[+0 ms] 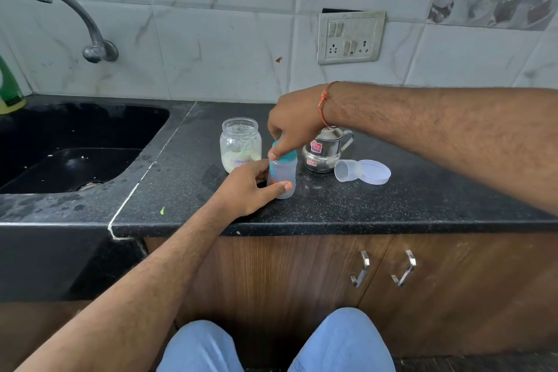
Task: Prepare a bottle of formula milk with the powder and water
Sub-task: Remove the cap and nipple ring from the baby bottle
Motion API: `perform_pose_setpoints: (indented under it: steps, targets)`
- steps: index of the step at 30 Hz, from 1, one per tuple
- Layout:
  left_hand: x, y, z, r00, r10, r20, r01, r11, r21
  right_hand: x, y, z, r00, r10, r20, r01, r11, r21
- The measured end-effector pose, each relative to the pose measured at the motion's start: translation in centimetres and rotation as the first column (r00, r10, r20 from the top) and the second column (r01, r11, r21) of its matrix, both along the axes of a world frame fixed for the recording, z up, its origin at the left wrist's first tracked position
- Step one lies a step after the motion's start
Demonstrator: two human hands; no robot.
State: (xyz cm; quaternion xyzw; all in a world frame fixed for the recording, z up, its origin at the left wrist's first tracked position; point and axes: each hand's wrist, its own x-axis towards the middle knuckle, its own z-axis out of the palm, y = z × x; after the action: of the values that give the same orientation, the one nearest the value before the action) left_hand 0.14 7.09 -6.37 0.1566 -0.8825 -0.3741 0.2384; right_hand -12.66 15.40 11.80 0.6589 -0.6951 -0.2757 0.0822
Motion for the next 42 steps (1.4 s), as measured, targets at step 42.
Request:
perform_pose_setpoints:
  steps: [42]
  targets:
    - [0.1,0.0,0.0,1.000,-0.013,0.002,0.012,0.996,0.093,-7.6,8.8,-5.4,0.914,-0.010,0.406,0.105,0.971,-0.213]
